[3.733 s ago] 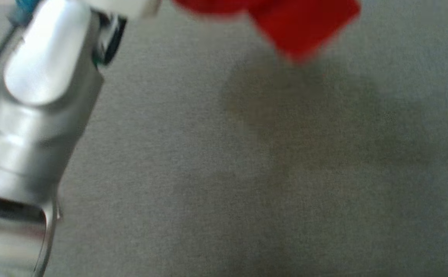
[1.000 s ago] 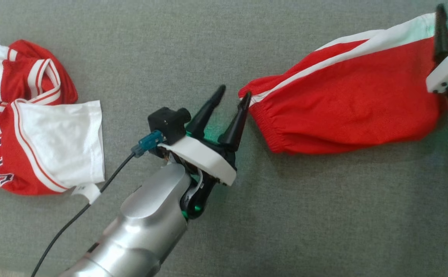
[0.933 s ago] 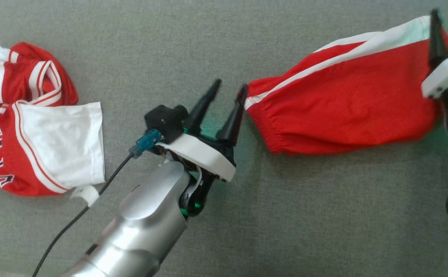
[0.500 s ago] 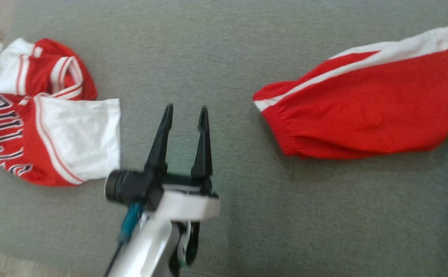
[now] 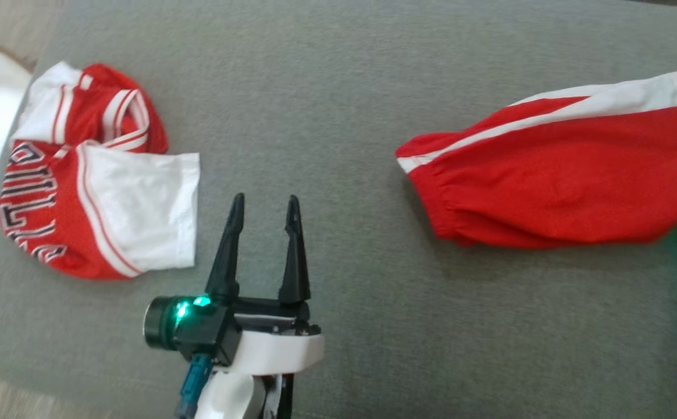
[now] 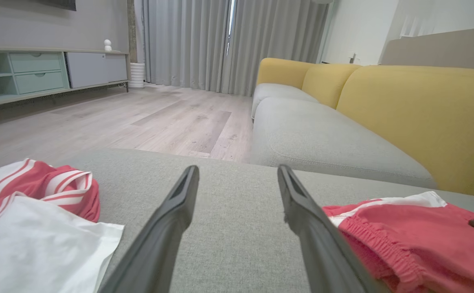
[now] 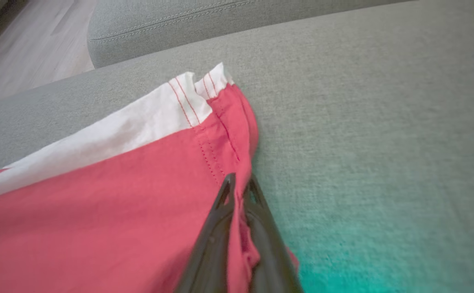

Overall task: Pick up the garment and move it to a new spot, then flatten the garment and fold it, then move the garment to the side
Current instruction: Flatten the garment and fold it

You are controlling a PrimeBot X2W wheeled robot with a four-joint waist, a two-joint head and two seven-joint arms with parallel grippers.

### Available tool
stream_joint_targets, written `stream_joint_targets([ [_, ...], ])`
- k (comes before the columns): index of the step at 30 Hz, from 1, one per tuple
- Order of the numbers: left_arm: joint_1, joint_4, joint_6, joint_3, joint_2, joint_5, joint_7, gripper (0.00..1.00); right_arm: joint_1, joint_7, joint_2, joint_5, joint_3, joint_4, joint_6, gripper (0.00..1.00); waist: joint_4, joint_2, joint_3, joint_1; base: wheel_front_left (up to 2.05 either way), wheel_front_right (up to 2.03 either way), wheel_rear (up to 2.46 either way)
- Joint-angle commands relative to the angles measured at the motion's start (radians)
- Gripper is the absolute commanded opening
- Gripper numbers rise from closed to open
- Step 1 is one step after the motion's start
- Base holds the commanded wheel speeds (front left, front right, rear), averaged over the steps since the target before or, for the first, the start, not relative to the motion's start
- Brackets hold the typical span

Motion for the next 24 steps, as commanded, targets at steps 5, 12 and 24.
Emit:
stream_joint_targets([
  [5, 0.009, -0.029, -0.013, 0.060, 0.003, 0.023, -0.005, 1.00, 0.027, -0.048, -0.019, 0.002, 0.033, -0.039, -0.001, 0.00, -0.105, -0.0001, -0.051, 0.0000, 0.00, 0.00, 0.00],
  [12, 0.024, -0.011, -0.041, 0.078, 0.003, 0.038, -0.005, 1.00, 0.045, -0.077, -0.080, 0.004, 0.037, -0.050, -0.001, 0.00, -0.200, -0.0001, -0.086, 0.0000, 0.00, 0.00, 0.00],
  [24, 0.060, 0.016, -0.057, 0.087, 0.003, 0.038, -0.005, 1.00, 0.050, -0.168, -0.033, 0.026, 0.041, -0.138, -0.001, 0.00, -0.253, -0.0001, -0.137, 0.0000, 0.00, 0.00, 0.00],
])
